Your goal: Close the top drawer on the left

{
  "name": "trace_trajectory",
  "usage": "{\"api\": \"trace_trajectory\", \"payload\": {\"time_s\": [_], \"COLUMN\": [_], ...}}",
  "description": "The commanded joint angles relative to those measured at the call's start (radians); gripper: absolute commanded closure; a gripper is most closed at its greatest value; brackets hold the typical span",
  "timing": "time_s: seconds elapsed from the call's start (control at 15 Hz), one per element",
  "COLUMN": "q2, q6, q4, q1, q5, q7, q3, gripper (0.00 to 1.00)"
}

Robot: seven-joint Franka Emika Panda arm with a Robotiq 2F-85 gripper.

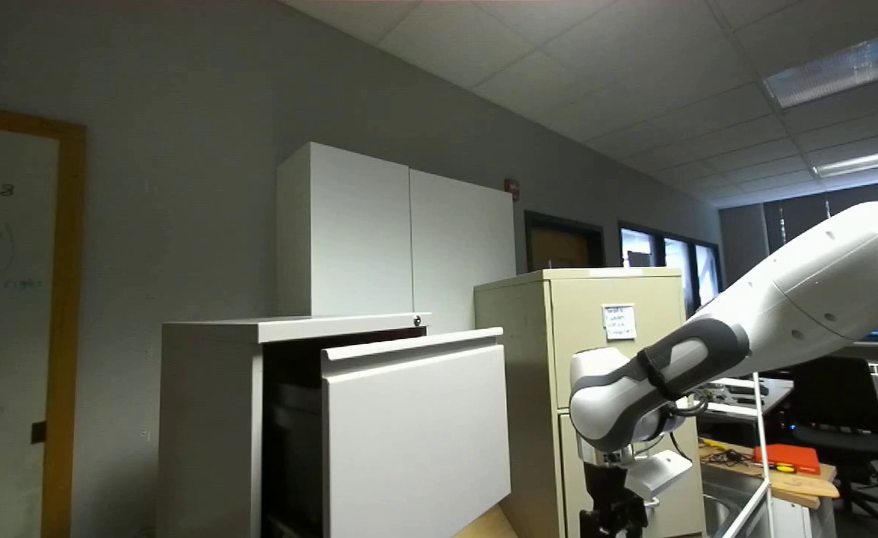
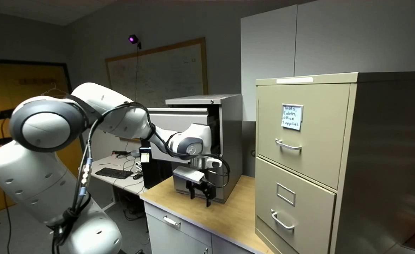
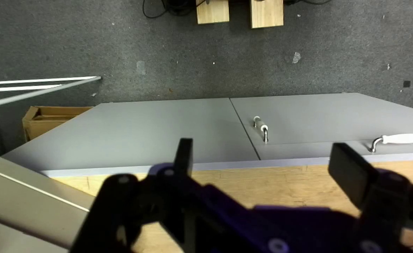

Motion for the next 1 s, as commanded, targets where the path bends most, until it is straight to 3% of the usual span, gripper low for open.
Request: {"api": "trace_trajectory", "payload": {"time_s": [0.0, 0.67, 0.93], "q2": [0.000, 0.000, -0.003], "q6": [-0.001, -0.001, 0.054], "q4": [0.001, 0.001, -0.025], "q1": [-0.005, -0.005, -0.018], "q5": [0.002, 0.002, -0.012], "q7": [-0.002, -0.002, -0.005], "q3": [0.004, 0.004, -0.001], "gripper": [0.00, 0.00, 0.00]}}
